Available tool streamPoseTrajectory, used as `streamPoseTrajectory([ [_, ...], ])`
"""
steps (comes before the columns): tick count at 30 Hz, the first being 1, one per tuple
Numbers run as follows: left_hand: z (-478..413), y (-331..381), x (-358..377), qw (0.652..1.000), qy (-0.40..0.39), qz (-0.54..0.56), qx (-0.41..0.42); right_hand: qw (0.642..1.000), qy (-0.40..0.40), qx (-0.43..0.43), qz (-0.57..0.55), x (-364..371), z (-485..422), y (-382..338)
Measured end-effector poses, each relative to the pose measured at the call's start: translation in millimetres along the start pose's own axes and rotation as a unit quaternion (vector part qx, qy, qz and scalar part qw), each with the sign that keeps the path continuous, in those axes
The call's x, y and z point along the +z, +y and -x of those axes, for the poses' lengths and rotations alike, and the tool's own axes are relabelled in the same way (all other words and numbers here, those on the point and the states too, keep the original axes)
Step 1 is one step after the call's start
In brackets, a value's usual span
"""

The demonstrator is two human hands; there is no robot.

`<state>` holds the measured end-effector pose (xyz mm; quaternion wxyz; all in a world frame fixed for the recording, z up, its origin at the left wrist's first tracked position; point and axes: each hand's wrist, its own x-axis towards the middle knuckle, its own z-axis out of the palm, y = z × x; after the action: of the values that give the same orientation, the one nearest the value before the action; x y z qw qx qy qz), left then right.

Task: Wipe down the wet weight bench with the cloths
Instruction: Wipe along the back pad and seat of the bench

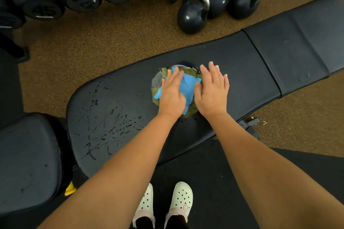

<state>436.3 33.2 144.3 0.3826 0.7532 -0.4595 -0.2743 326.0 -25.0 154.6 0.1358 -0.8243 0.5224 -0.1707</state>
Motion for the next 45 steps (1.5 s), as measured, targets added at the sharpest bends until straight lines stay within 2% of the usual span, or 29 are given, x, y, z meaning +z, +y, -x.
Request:
streamPoseTrajectory([
  [2, 5.3, 0.9, -2.2, 0.999, 0.014, 0.044, 0.001, 0.995, 0.026, -0.091, 0.023, 6.7, -0.6, -10.4],
  [4, 11.8, -1.9, -7.3, 0.998, 0.035, 0.042, 0.018, 0.986, -0.008, -0.167, -0.011, 19.9, -2.8, -16.5],
  [6, 20.2, -10.5, -13.0, 0.998, 0.039, 0.016, 0.049, 0.978, -0.073, -0.195, -0.018, 28.8, -2.5, -16.7],
  [10, 34.3, -40.1, -22.6, 0.991, 0.045, -0.111, 0.065, 0.966, -0.146, -0.204, 0.061, 27.9, 1.7, -4.6],
  [12, 37.6, -51.3, -29.9, 0.979, 0.043, -0.196, 0.044, 0.966, -0.15, -0.181, 0.104, 21.6, 3.2, -0.7],
  [14, 39.7, -60.0, -38.5, 0.962, 0.039, -0.269, 0.001, 0.973, -0.137, -0.116, 0.144, 17.5, 6.1, -1.4],
  [18, 50.1, -72.4, -48.4, 0.941, 0.019, -0.336, -0.044, 0.977, -0.119, -0.003, 0.178, 21.3, 23.2, -29.1],
  [19, 52.9, -74.0, -48.2, 0.939, 0.018, -0.339, -0.048, 0.976, -0.124, -0.01, 0.177, 24.0, 26.1, -34.1],
  [22, 57.2, -74.4, -46.9, 0.94, 0.031, -0.336, -0.055, 0.967, -0.147, -0.107, 0.177, 24.2, 18.5, -28.6],
  [24, 59.3, -74.6, -46.6, 0.939, 0.033, -0.337, -0.061, 0.964, -0.143, -0.116, 0.191, 20.7, 5.5, -14.0],
  [28, 64.0, -74.6, -47.9, 0.936, 0.024, -0.344, -0.069, 0.976, -0.083, 0.053, 0.196, 13.6, 12.0, -2.3],
  [30, 64.2, -73.7, -46.9, 0.933, 0.024, -0.351, -0.072, 0.971, -0.064, 0.105, 0.204, 15.5, 27.4, -10.7],
  [32, 64.3, -72.6, -46.2, 0.931, 0.022, -0.355, -0.075, 0.972, -0.094, 0.079, 0.201, 18.0, 37.2, -16.5],
  [35, 64.8, -72.4, -47.2, 0.929, 0.022, -0.361, -0.075, 0.964, -0.155, -0.081, 0.2, 16.6, 24.7, -7.3],
  [36, 64.7, -73.2, -47.6, 0.93, 0.02, -0.36, -0.076, 0.959, -0.162, -0.109, 0.205, 15.0, 15.8, -0.5],
  [37, 64.9, -73.8, -47.9, 0.93, 0.018, -0.36, -0.077, 0.959, -0.158, -0.103, 0.21, 12.0, 7.4, 6.6],
  [40, 64.9, -73.1, -48.4, 0.931, 0.018, -0.358, -0.075, 0.973, -0.106, 0.04, 0.199, 3.2, 3.5, 25.6],
  [42, 64.7, -72.1, -47.9, 0.931, 0.018, -0.356, -0.078, 0.969, -0.068, 0.111, 0.208, 4.8, 21.6, 22.3],
  [44, 64.4, -71.5, -46.9, 0.931, 0.02, -0.356, -0.082, 0.965, -0.062, 0.143, 0.211, 10.6, 41.5, 6.5],
  [45, 64.6, -71.1, -47.1, 0.931, 0.02, -0.356, -0.082, 0.966, -0.074, 0.132, 0.21, 12.9, 47.0, -0.8],
])
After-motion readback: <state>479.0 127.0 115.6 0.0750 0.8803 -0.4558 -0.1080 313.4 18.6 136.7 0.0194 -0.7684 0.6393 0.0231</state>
